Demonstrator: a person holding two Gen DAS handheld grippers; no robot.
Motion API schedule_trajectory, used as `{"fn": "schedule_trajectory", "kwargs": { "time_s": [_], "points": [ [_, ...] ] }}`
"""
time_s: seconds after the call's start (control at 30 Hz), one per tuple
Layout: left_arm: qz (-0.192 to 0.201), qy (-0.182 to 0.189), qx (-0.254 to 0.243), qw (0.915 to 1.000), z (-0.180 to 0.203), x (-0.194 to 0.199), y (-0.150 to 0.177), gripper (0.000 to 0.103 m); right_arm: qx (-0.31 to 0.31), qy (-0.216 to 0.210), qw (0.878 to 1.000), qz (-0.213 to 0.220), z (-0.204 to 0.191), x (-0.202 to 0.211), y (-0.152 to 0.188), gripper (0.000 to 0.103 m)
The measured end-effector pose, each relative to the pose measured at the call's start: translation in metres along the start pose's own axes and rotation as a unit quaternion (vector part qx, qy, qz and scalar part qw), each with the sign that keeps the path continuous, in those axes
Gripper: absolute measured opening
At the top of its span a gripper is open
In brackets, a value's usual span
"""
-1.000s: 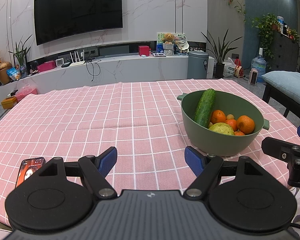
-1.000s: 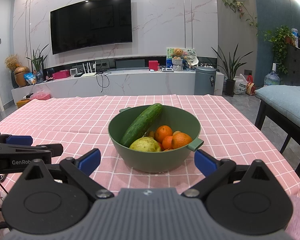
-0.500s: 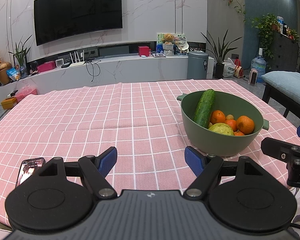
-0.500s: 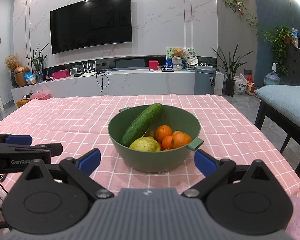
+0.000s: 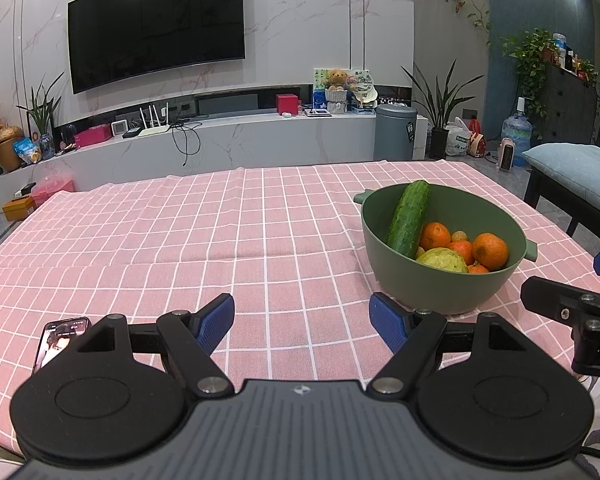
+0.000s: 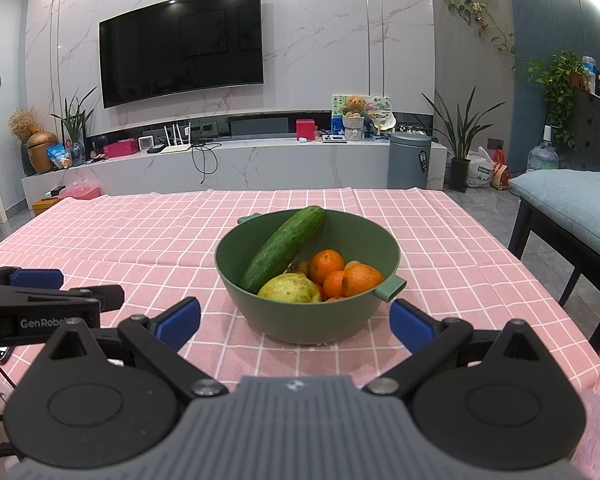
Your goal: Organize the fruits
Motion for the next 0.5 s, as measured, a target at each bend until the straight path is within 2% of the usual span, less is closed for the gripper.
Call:
{"fn": "schedule_trajectory", "kwargs": {
  "time_s": [0.5],
  "points": [
    [-0.005,-0.003,0.006,1.0000,-0.0020,-0.0002,0.0001,0.090,0.001,0.000,1.000,0.000,-0.0001,0.0000,-0.0001,0.098]
  ]
}}
Point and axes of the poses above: each gripper's, at about its wrist camera, not at the fingertips, and x roughly against the way its jaws point, z to its right, y to its underside, the point moved 8 cm from there along -x, roughly the way its jaws point, and after that the axes turned 11 degrees about x, right-handed, at the moved point
